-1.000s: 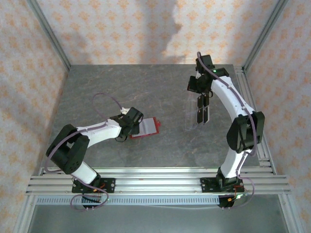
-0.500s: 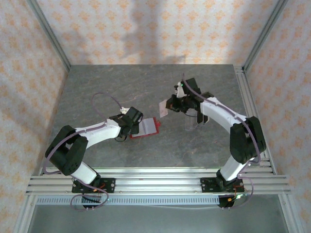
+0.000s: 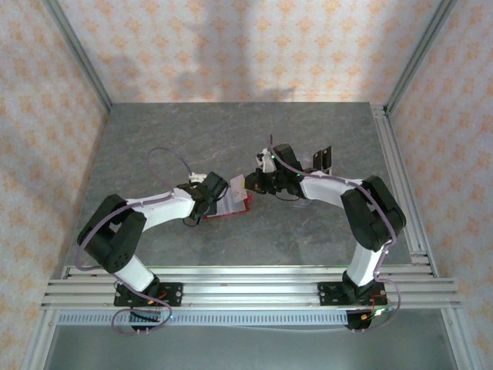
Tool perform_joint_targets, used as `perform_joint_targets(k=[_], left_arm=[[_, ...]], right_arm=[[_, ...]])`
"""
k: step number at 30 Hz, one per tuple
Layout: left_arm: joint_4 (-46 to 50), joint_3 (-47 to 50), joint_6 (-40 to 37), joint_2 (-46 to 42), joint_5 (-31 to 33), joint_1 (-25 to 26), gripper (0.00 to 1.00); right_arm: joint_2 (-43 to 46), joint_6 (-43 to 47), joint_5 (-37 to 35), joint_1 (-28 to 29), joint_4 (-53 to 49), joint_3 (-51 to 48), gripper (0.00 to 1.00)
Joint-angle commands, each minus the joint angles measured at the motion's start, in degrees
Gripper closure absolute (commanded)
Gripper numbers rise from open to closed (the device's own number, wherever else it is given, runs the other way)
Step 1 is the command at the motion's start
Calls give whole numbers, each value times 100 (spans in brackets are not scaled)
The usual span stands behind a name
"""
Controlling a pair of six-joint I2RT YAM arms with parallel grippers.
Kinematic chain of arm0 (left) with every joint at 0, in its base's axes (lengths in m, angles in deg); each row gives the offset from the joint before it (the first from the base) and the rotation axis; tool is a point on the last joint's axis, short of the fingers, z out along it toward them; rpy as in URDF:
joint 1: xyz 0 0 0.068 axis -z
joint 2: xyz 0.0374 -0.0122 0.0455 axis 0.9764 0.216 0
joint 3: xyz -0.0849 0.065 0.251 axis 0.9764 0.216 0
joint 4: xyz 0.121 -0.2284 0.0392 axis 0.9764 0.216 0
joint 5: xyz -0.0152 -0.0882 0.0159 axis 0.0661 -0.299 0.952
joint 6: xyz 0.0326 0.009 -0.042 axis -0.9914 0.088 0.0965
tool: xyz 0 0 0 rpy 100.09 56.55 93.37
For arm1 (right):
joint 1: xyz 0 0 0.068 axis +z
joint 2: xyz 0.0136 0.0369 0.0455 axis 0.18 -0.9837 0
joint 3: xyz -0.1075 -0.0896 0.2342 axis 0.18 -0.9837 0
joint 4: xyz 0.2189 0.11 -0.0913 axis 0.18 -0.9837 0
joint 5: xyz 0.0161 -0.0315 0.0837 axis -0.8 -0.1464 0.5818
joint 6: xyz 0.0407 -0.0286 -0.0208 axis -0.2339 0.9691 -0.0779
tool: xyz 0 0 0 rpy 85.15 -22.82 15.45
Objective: Put the credit cards into the card holder
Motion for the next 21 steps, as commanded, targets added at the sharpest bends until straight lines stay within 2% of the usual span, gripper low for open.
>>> perform_joint_targets(k=[1, 10, 16, 21], left_arm=[[300, 66, -19, 170, 295, -17, 28], [250, 97, -34, 142, 232, -11, 29], [199, 142, -27, 152, 186, -10, 29], [166, 152, -31, 154, 180, -13, 29]], right_arm=[[-118, -143, 97, 83, 871, -170, 100], [-438, -655, -126, 207, 2329, -751, 100], [-705, -829, -153, 273, 2860, -851, 100], [-893, -812, -196, 335, 2915, -781, 100]])
